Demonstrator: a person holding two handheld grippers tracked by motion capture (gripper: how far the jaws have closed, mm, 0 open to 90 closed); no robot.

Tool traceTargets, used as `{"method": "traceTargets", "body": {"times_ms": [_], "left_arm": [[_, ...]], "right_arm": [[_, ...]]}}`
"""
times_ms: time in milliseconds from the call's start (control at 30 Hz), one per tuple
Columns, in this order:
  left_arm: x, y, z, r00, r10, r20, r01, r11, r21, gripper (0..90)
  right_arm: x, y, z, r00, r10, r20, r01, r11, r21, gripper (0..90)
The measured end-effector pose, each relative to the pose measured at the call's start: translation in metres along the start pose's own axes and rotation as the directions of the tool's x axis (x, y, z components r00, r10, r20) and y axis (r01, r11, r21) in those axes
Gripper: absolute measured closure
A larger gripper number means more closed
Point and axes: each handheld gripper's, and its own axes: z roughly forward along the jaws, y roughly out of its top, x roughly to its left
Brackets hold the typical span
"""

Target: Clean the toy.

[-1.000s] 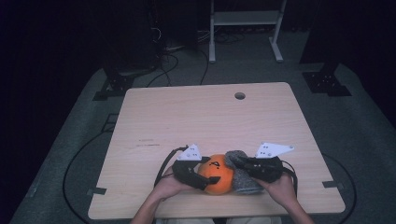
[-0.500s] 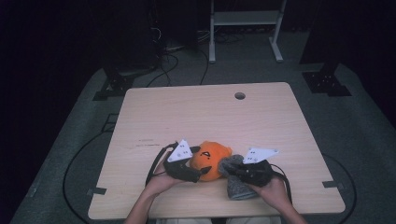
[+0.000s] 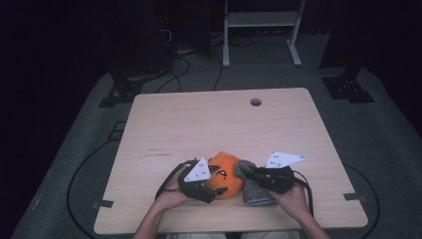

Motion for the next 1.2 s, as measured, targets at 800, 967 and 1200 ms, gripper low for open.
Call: {"method": "traceTargets", "body": {"times_ms": [800, 967, 1200], "left_arm": [[-0.013, -0.005, 0.013, 0.9846, 0.092, 0.149, -0.090, 0.9957, -0.019, 34.3], [-0.006, -0.001, 0.015, 0.9969, -0.026, 0.075, 0.024, 0.9992, 0.031, 15.3], [-0.016, 0.001, 0.019, 0.9967, 0.054, 0.061, -0.056, 0.9976, 0.042, 28.5]], "right_arm": [[-0.002, 0.003, -0.018, 0.9993, -0.019, -0.034, 0.018, 1.000, -0.013, 80.9], [-0.010, -0.007, -0.012, 0.9984, 0.026, -0.051, -0.025, 0.999, 0.023, 80.9], [-0.015, -0.007, -0.016, 0.9980, 0.046, -0.042, -0.045, 0.999, 0.029, 80.9]]}}
